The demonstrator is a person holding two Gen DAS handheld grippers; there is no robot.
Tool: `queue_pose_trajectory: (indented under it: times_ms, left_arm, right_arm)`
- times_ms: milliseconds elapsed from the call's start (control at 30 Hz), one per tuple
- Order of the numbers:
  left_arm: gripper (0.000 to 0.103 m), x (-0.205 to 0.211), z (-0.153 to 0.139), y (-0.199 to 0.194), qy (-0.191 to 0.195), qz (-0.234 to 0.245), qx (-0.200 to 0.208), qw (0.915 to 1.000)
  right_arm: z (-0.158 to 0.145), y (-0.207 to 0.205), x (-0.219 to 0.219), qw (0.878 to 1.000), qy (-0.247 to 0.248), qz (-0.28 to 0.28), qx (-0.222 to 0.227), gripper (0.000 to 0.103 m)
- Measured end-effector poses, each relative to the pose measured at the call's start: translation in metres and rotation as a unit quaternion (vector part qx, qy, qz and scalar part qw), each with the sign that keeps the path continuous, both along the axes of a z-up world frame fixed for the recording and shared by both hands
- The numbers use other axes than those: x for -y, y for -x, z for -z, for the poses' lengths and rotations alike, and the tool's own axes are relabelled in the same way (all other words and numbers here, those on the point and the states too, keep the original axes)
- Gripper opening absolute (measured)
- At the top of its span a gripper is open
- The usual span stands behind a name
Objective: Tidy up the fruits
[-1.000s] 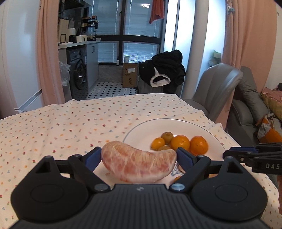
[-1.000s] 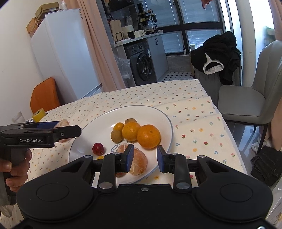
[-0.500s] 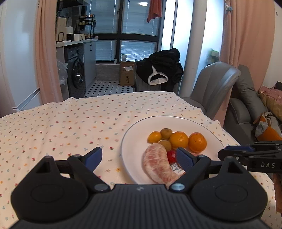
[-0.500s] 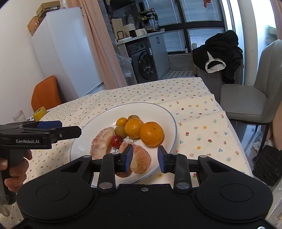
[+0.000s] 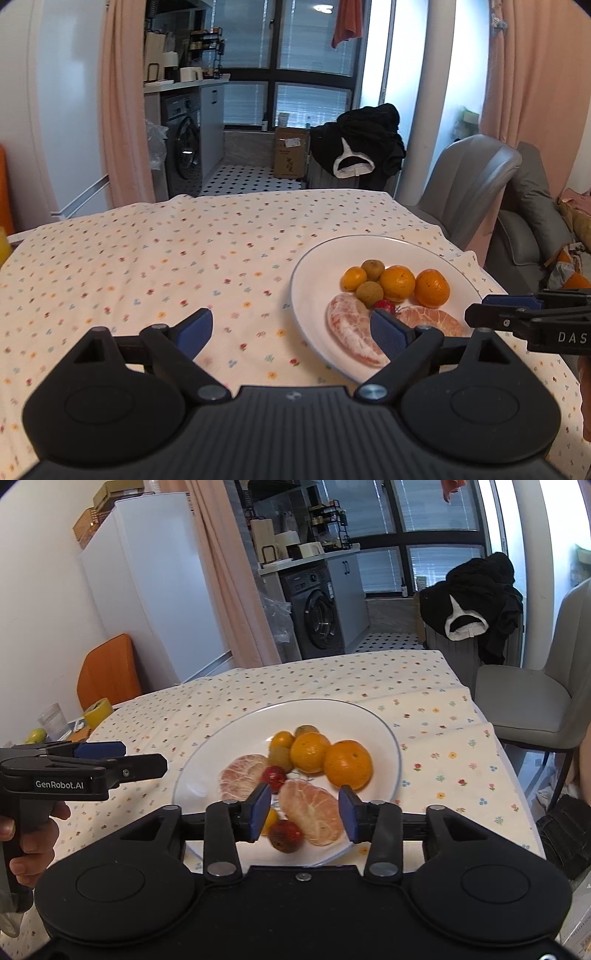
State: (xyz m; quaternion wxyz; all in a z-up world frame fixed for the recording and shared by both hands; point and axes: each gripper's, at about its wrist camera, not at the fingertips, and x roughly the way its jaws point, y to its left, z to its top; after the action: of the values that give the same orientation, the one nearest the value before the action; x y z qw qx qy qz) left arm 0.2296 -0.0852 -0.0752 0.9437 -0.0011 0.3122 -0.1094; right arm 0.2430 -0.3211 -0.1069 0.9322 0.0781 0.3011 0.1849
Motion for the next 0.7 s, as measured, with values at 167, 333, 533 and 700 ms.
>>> queue_pose_trajectory:
  times_ms: [167, 333, 533, 700]
  left_arm:
    - [0.091, -0.014, -0.005, 0.016, 0.012, -0.031, 0.0, 0.9994]
    - [0.092, -0.028, -0.011, 0.036, 0.017, -0.057, 0.007, 0.9982]
    - [0.092, -0.043, -0.018, 0.054, 0.025, -0.086, 0.014, 0.9959]
    - [0.095, -0.057, -0.03, 0.072, 0.038, -0.108, 0.025, 0.9931]
  right_arm:
    - [-0.007, 0.009, -0.01, 1.0, 0.002, -0.015, 0.008, 0.047]
    - [-0.013, 0.018, -0.019, 0.999, 0.002, -0.029, 0.015, 0.053]
    - [-0.018, 0.025, -0.028, 0.999, 0.006, -0.041, 0.018, 0.059]
    - [-0.03, 0.031, -0.035, 0.998, 0.009, -0.054, 0.027, 0.075]
